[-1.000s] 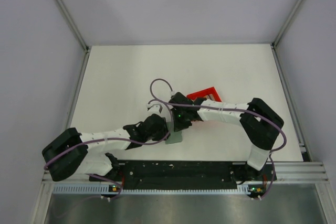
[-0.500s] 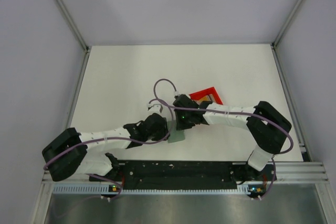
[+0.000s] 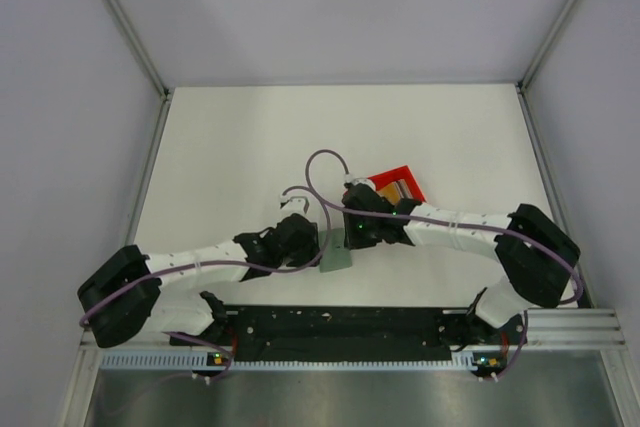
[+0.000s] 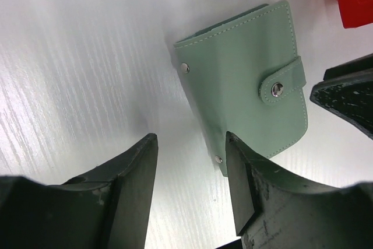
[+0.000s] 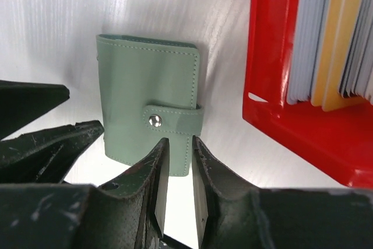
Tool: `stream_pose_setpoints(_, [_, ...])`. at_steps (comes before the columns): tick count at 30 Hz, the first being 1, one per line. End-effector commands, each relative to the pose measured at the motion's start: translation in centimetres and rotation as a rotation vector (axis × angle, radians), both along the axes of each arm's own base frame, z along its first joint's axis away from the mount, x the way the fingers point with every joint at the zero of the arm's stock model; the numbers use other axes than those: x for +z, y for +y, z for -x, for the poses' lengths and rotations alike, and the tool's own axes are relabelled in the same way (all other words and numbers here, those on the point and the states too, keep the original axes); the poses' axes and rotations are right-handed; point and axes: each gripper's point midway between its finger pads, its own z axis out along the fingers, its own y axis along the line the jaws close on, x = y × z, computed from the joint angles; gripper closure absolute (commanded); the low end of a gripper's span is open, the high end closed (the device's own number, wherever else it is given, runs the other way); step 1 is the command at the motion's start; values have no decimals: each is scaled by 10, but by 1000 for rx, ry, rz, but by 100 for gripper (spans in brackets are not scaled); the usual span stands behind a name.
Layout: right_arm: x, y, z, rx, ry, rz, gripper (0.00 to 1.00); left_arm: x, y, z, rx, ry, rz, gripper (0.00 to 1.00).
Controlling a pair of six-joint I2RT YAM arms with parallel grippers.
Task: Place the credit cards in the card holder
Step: Close the card holder at the center of the board, then reset both arms
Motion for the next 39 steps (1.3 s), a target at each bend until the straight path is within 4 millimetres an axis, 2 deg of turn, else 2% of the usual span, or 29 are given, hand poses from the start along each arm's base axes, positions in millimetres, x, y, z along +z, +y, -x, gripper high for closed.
stream_pose_setpoints(1, [19,-4,-13,-57,-71,-64,77,21,-5,-15,13,-62,10,45])
stream_pose_setpoints(4, [16,-13,-14,-93,-83,-61,77,22,-6,-18,19,-64,8,42])
stream_pose_setpoints(7, [12,-13,-14,-106,-63,-105,75,23,-8,-23,20,-71,16,40])
stream_pose_setpoints(15, [-4,1,-5,-84,18,-186,74,19,-22,-29,-27,-41,71,42])
stream_pose_setpoints(24, [-7,13,9,-42,65,-283,74,13,-38,-34,-82,-20,123,46])
stream_pose_setpoints(29, [-1,4,9,-32,27,-272,74,17,-46,-35,-116,-18,153,46])
stream_pose_setpoints(32, [-3,-13,5,-78,-2,-200,72,18,-42,-30,-106,2,154,45])
stream_pose_setpoints(35, [7,-22,0,-93,-56,-186,66,19,-32,-30,-69,-14,139,38])
stream_pose_setpoints(38, [20,-29,-1,-89,-108,-197,59,23,-16,-32,-24,-40,96,23])
stream_pose_setpoints(39, [23,-33,-1,-91,-125,-196,57,27,-12,-34,-6,-58,88,3])
